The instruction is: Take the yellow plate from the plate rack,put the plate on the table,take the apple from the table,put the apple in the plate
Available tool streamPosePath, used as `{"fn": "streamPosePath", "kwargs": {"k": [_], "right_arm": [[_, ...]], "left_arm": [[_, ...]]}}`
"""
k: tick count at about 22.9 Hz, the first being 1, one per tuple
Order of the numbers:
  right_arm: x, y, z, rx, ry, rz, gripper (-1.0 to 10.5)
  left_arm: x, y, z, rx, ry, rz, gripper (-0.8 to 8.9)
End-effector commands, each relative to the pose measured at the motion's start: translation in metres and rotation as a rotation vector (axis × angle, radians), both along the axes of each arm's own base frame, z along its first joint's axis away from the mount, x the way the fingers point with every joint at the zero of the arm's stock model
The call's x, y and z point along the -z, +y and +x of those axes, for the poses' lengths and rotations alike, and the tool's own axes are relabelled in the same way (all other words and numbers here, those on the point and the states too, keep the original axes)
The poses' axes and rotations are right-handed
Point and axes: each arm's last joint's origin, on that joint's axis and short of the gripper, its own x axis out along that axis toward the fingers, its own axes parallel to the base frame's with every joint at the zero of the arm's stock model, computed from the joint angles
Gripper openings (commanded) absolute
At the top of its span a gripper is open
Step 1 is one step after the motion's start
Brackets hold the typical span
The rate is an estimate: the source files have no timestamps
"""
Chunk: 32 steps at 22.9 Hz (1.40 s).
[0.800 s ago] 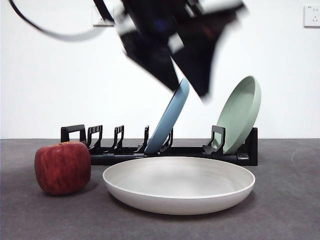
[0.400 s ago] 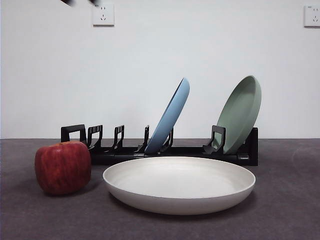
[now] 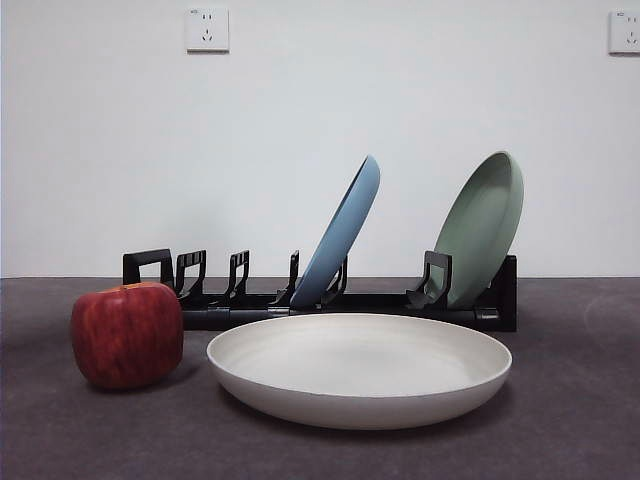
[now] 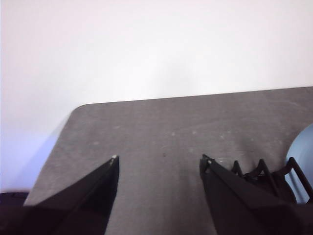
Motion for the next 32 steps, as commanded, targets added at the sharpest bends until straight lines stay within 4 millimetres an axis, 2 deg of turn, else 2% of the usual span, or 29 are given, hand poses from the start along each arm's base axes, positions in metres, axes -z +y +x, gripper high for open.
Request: {"fn": "streamPosePath", "kwargs": {"k": [1, 4, 8, 13, 17, 27, 29, 30, 32], "right_arm": [[0.013, 0.028, 0.005, -0.036, -0.036, -0.073, 5.1], [0.028, 0.056, 0.007, -0.088, -0.028, -0.119, 5.8], [0.048, 0.084, 0.007, -0.137, -0.023, -0.174, 5.8], [0.102, 0.114, 0.017, -0.104, 0.012, -0.324, 5.7], [0.140, 0.127, 0.025, -0.112, 0.064, -0.397, 5.7], [0.212, 0.142, 0.036, -0.135, 0.160, -0.527, 5.7], [0.220, 0.143, 0.036, -0.136, 0.173, -0.543, 5.6], [0.222, 0.143, 0.037, -0.135, 0.176, -0.546, 4.9], [0.222, 0.144, 0.036, -0.135, 0.177, -0.546, 2.2]], "left_arm": [[0.000, 0.004, -0.010, -0.010, 0.001, 0.002, 2.83], [0.000, 0.007, -0.020, -0.010, 0.007, 0.004, 2.83], [0.003, 0.009, -0.026, -0.010, 0.037, 0.012, 2.83], [0.009, 0.010, -0.029, -0.011, 0.104, 0.016, 2.83], [0.011, 0.008, -0.029, 0.029, 0.119, -0.012, 2.83], [0.013, 0.009, -0.031, 0.029, 0.150, -0.008, 2.83], [0.014, 0.009, -0.031, 0.029, 0.160, -0.005, 2.83], [0.015, 0.009, -0.031, 0.028, 0.165, -0.004, 2.83], [0.015, 0.009, -0.032, 0.028, 0.172, -0.002, 2.83]]}}
